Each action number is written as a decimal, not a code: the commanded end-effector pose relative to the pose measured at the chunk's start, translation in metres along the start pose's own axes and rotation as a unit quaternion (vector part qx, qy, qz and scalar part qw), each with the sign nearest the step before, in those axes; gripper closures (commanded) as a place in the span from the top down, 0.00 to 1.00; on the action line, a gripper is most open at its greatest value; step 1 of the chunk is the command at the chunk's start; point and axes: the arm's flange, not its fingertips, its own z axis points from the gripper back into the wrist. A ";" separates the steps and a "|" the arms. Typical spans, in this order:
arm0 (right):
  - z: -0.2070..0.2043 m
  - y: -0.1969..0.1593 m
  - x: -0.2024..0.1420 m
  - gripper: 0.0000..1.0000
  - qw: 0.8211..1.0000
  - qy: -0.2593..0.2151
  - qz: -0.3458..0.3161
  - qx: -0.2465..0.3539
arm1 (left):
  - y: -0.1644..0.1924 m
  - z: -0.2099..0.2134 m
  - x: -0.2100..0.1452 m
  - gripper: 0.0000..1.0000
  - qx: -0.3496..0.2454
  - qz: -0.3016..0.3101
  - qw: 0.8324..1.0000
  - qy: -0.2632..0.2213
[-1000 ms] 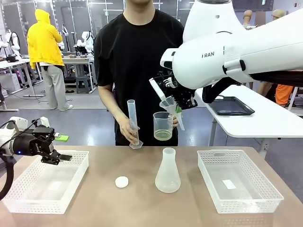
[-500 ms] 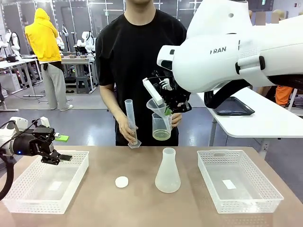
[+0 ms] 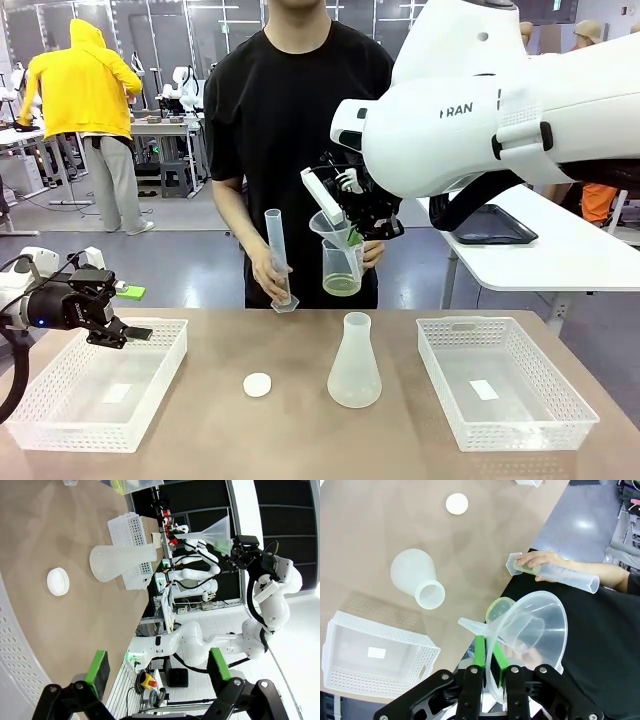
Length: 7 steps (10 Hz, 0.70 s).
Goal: Prepare the solutions needed for the experiment.
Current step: Pick up the Plastic Funnel and insert it into the Big flask.
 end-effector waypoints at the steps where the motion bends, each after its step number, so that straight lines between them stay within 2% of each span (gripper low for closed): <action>1: 0.001 -0.005 -0.002 0.06 1.000 0.006 -0.003 0.000 | 0.000 -0.002 0.002 1.00 0.004 -0.001 1.000 -0.007; 4: -0.004 0.008 0.000 0.06 0.999 -0.040 0.010 0.004 | 0.000 -0.002 0.002 1.00 0.004 -0.001 1.000 -0.007; 7: -0.001 0.025 0.000 0.06 0.998 -0.061 0.010 0.000 | 0.000 -0.002 0.002 1.00 0.004 -0.001 1.000 -0.007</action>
